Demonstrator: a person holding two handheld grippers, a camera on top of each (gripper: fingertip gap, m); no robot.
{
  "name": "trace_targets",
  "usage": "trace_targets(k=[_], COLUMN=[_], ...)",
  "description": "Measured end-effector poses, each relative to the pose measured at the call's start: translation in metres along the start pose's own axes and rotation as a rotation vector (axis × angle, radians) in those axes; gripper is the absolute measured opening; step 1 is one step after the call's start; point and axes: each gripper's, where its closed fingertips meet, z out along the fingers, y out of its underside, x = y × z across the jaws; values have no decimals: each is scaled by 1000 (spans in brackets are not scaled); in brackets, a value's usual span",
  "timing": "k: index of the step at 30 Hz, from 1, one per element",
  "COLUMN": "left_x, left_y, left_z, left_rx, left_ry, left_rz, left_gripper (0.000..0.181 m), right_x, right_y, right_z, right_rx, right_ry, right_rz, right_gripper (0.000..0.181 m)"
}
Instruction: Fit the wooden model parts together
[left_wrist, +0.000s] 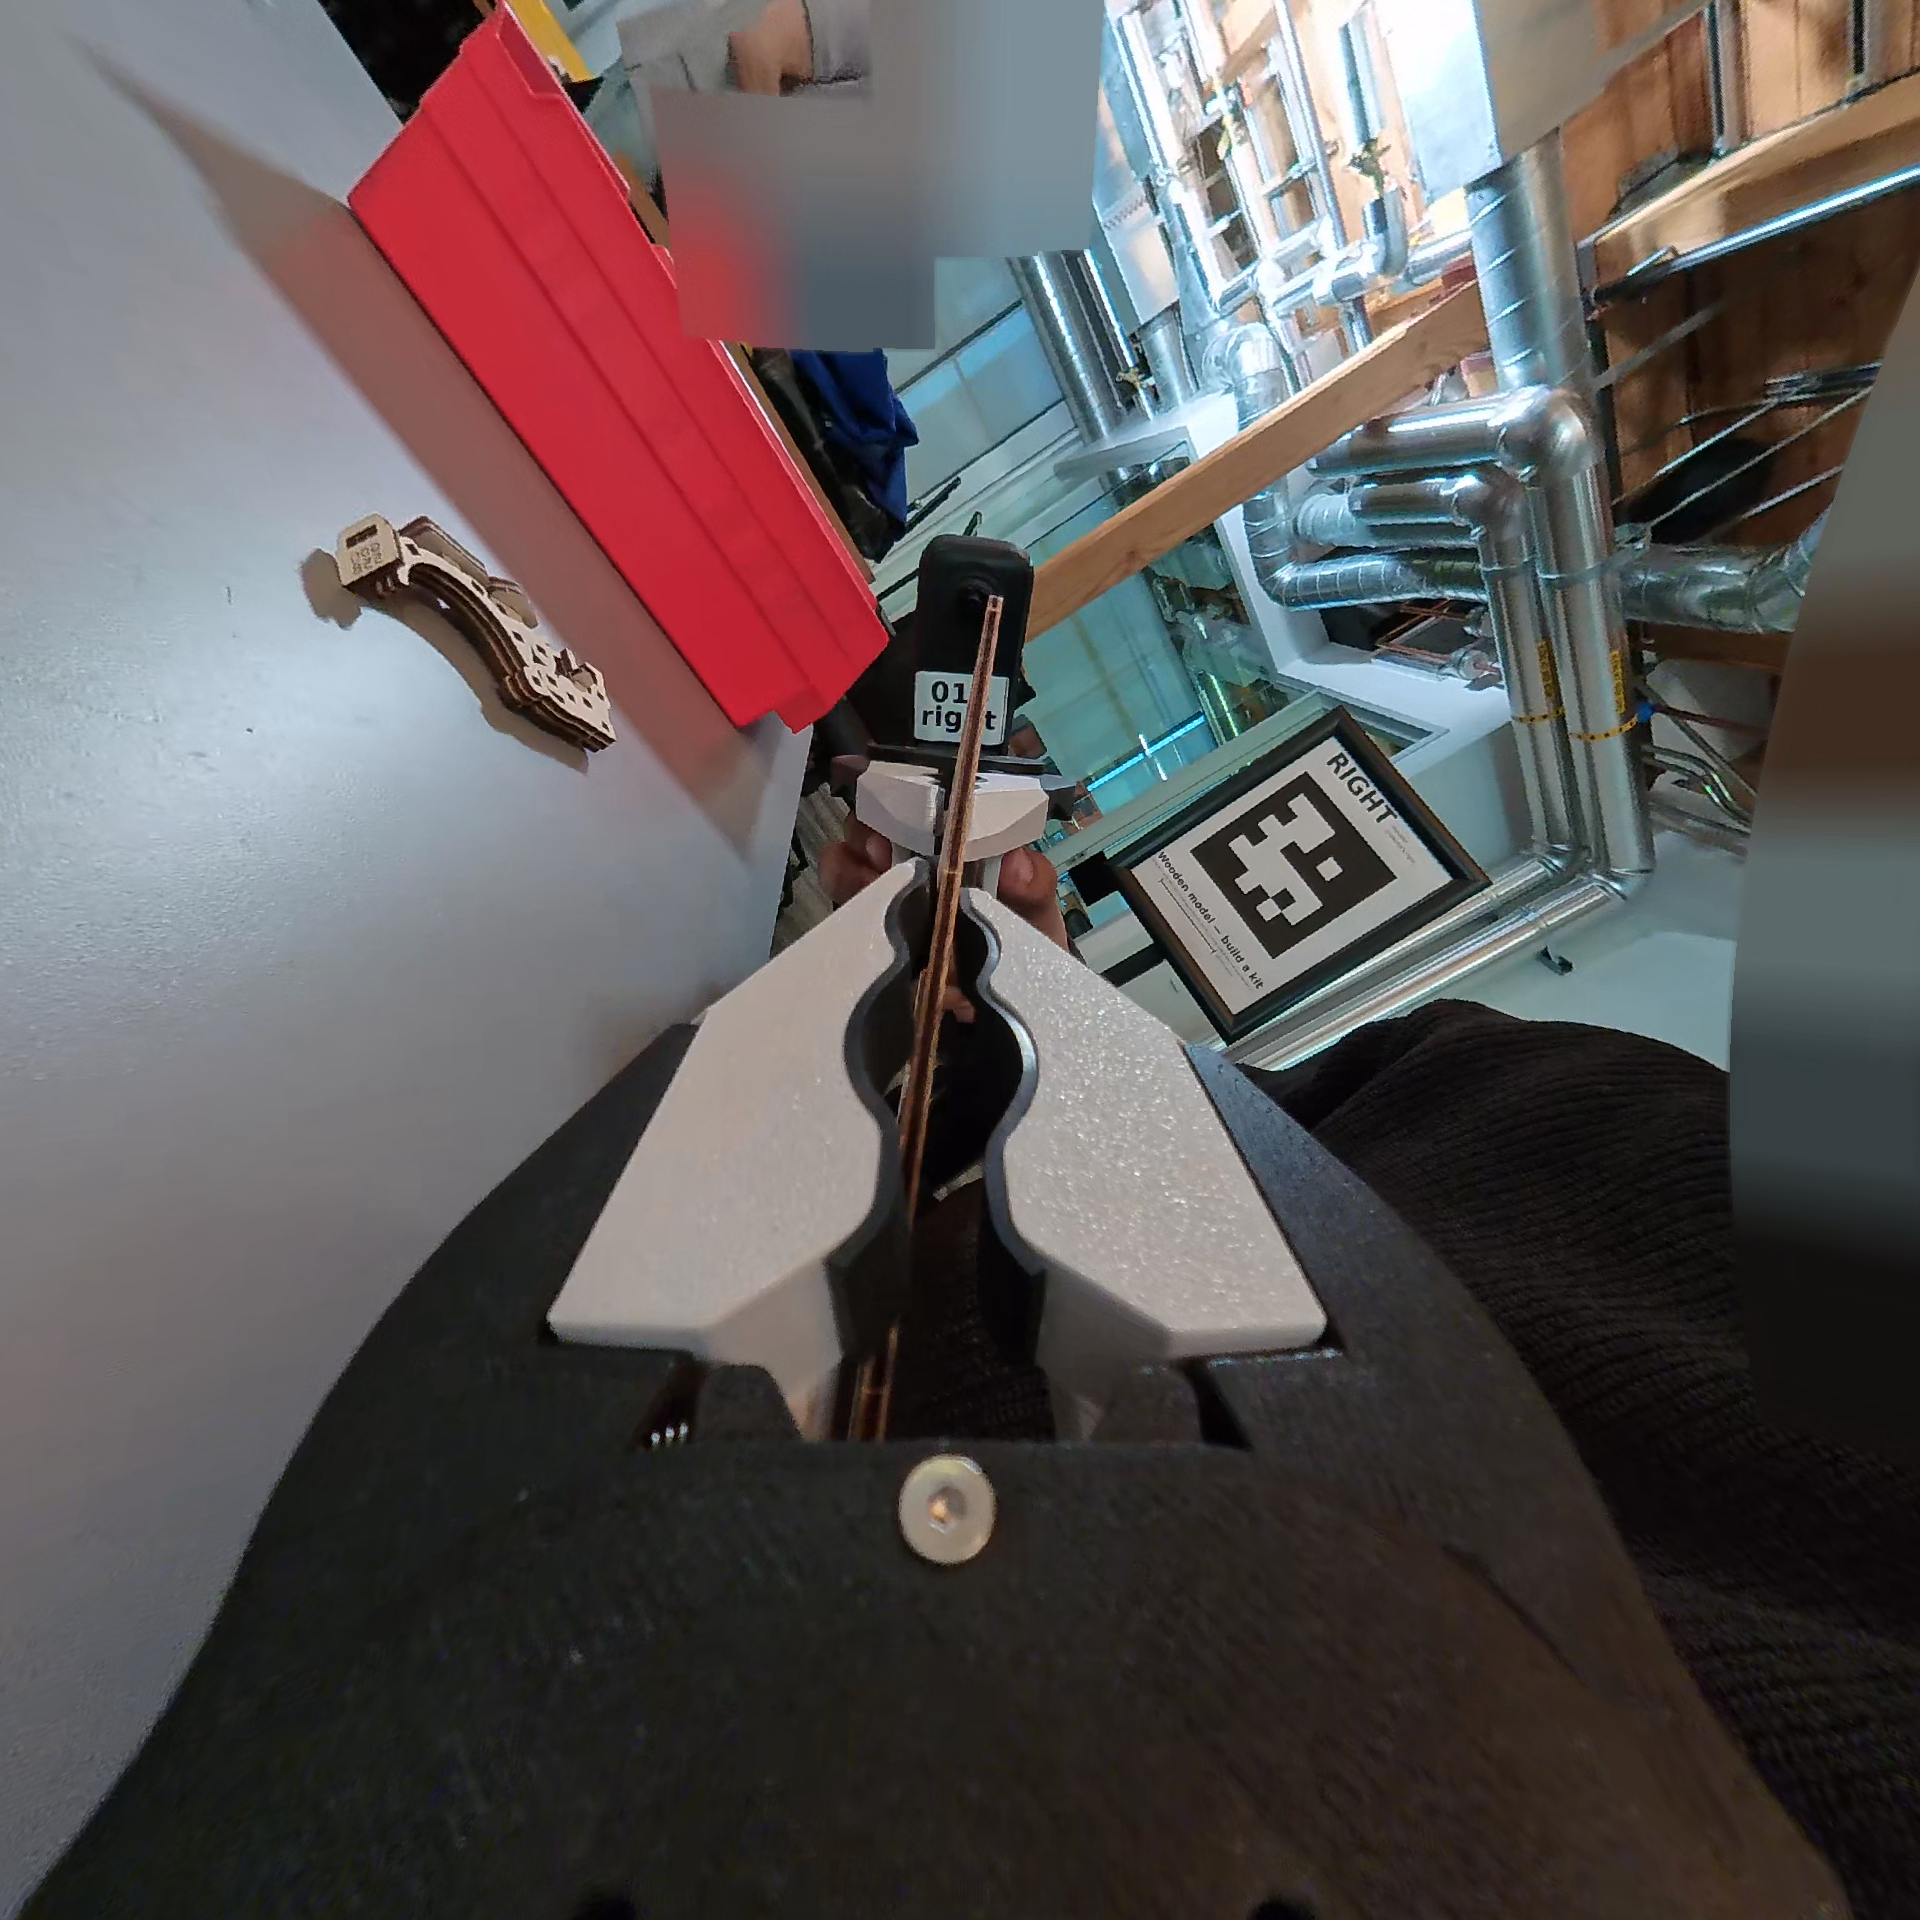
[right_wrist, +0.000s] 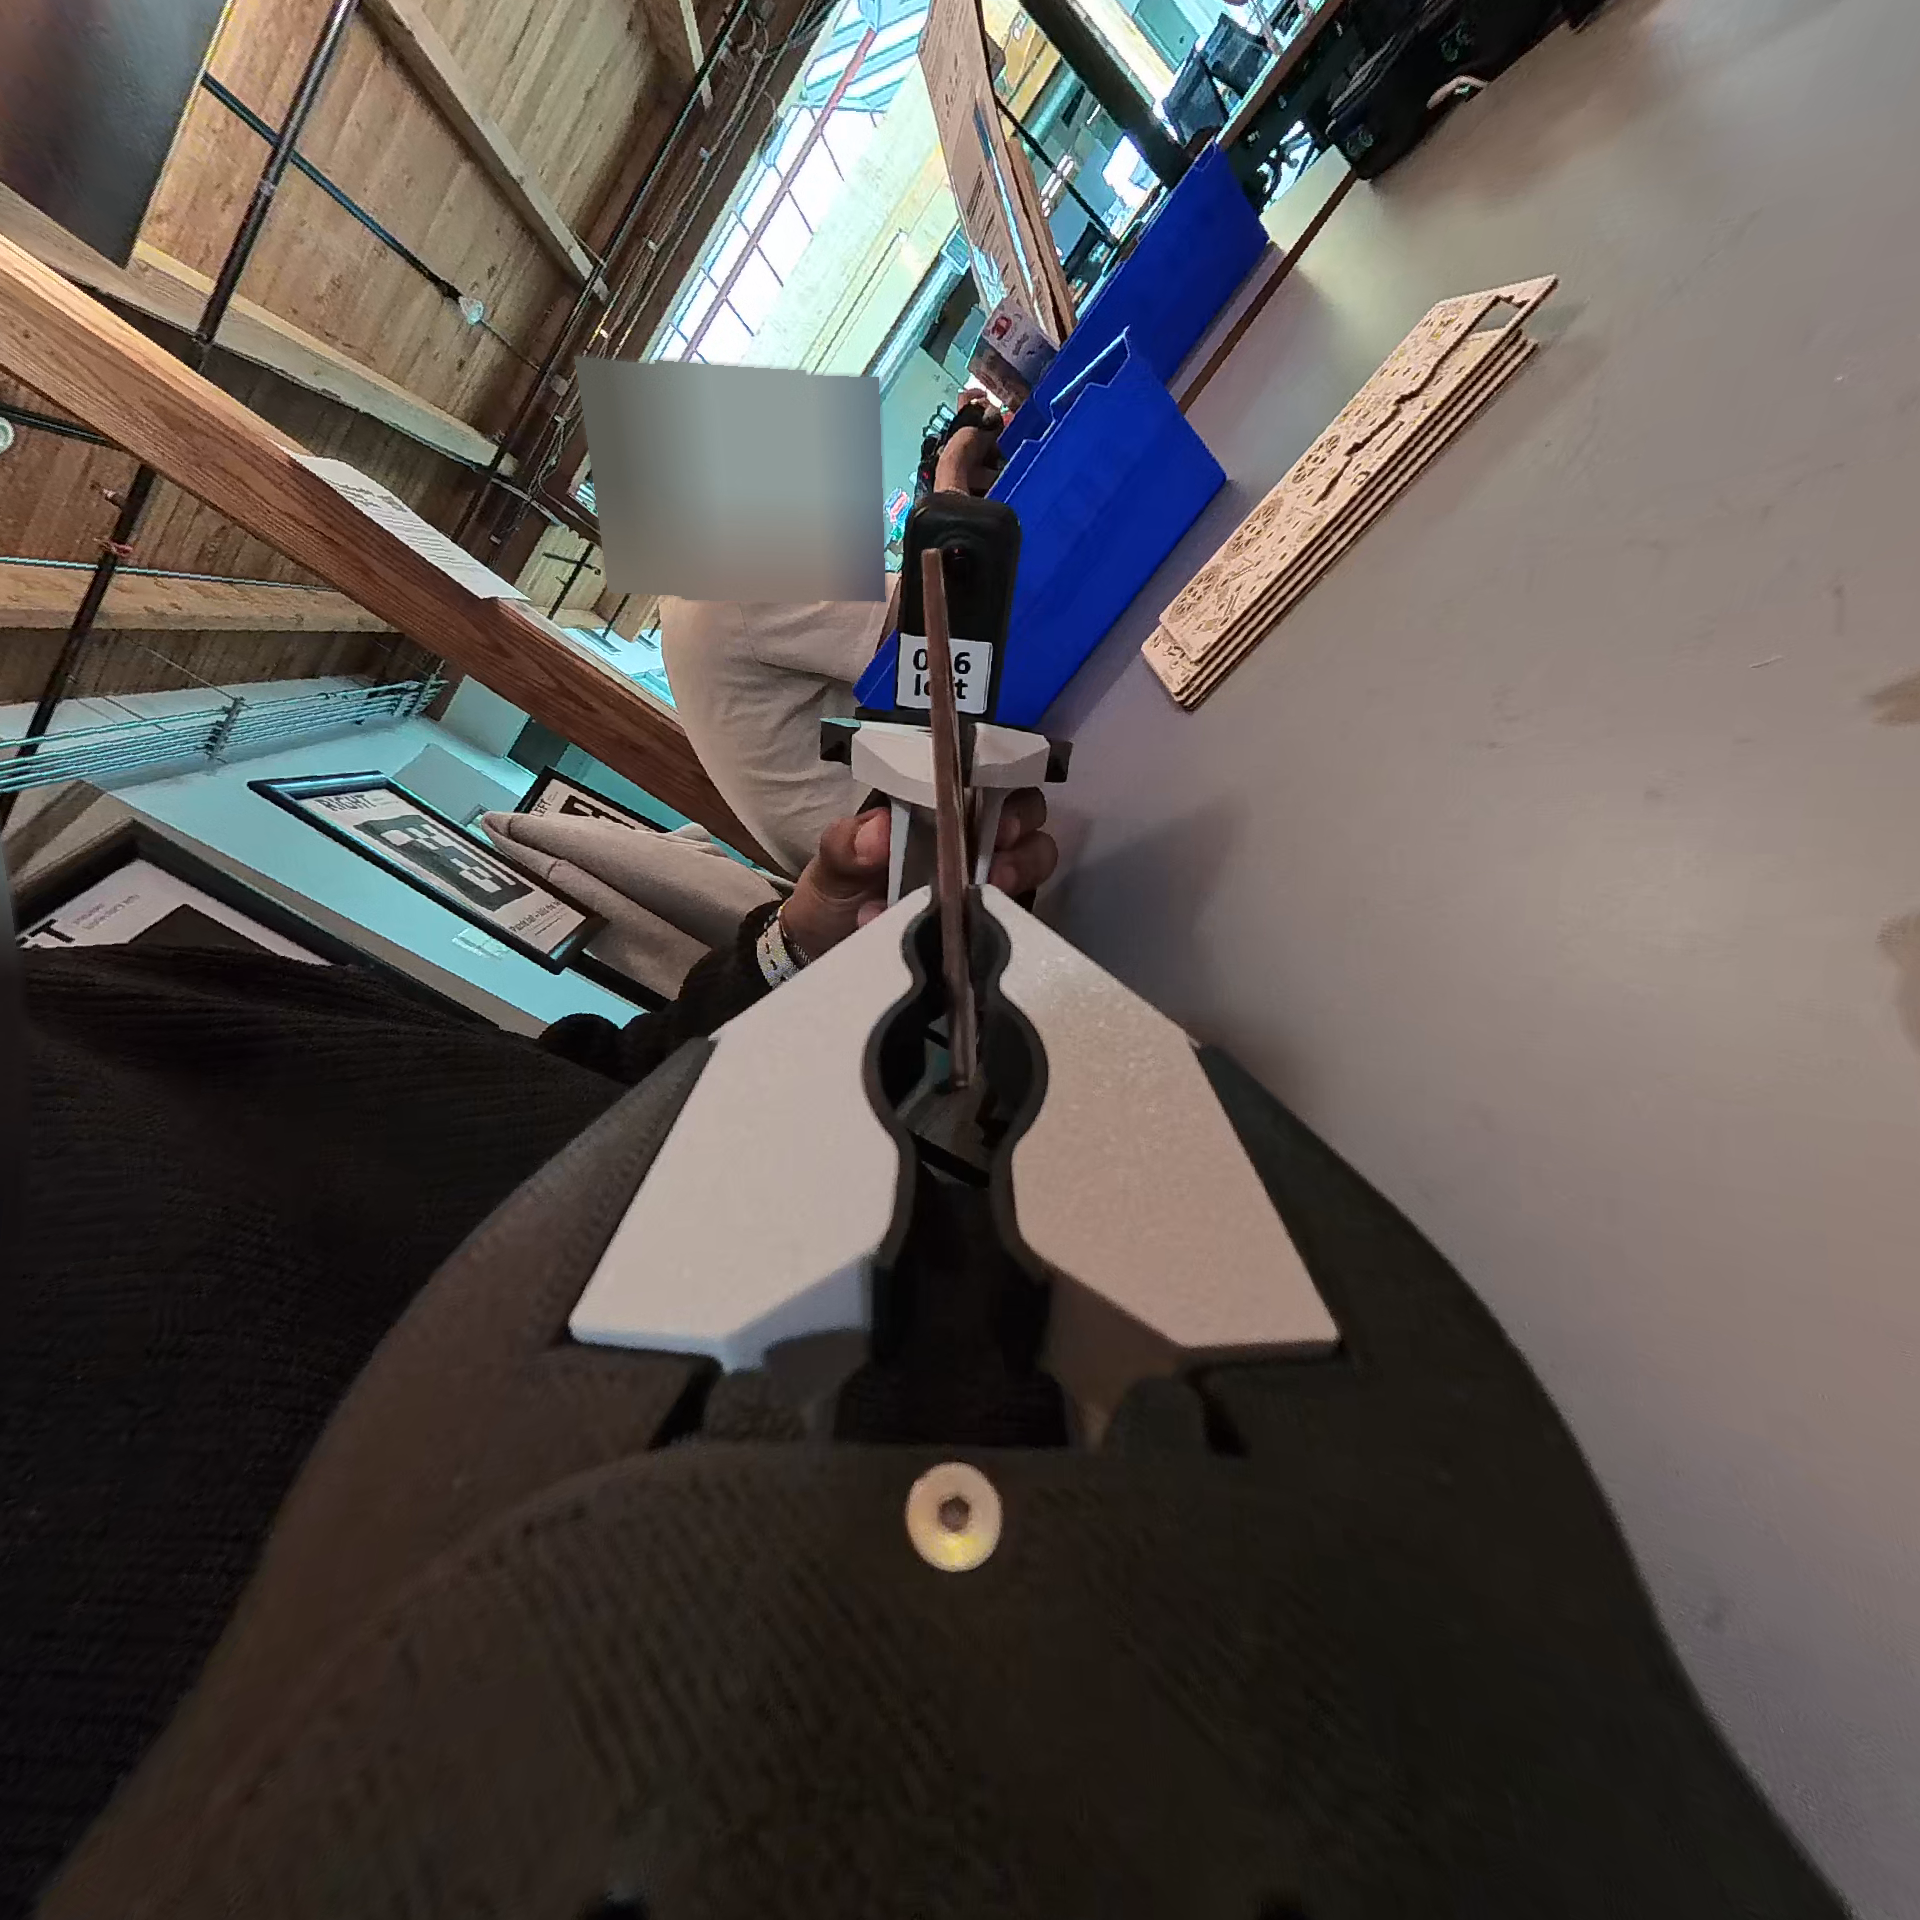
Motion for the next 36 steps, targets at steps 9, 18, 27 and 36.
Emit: trace_targets(k=[9,18,27,36], left_x=[1,3,-1,-9], left_y=[2,32,33,7], left_z=[1,19,23,24], left_rx=[-4,-160,-159,-115], left_ry=[16,45,47,3], left_rz=[-18,-55,-71,104], left_gripper=[0,1,3,7], right_x=[-1,-1,2,10], right_y=[-5,-23,-31,-52], right_z=[-2,-14,-11,-9], right_rx=[30,131,139,127], right_ry=[-4,0,-11,8], right_rz=[-2,-13,-19,-65], right_gripper=[2,2,1,1])
